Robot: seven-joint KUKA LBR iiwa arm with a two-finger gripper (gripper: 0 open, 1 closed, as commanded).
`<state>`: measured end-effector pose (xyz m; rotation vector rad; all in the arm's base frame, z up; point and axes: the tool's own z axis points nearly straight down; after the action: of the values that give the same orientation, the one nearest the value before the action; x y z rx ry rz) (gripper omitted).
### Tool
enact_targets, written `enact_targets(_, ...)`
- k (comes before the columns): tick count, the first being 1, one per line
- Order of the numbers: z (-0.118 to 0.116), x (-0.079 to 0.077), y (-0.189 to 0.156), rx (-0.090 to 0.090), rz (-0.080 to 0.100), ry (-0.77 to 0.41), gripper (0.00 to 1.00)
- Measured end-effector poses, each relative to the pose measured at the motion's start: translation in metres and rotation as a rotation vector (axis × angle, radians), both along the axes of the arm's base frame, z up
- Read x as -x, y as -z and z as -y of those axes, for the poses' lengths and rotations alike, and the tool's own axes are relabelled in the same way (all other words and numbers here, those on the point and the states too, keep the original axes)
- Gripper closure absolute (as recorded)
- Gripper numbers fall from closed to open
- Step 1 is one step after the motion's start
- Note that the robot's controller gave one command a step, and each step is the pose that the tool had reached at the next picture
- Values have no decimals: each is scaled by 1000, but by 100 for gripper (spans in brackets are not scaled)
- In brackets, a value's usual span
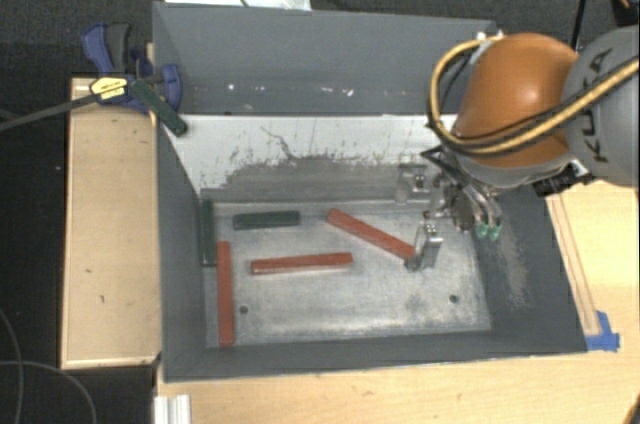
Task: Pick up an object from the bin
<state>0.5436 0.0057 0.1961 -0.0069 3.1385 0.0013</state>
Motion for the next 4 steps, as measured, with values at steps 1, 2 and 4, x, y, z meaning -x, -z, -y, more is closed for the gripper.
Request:
enact_targets(1,-8,-25,130,0,-4,-52,0)
enact_targets(2,-12,2,125,0,-3,-14,0)
enact_targets(4,-47,-37,123,0,5,-65,100)
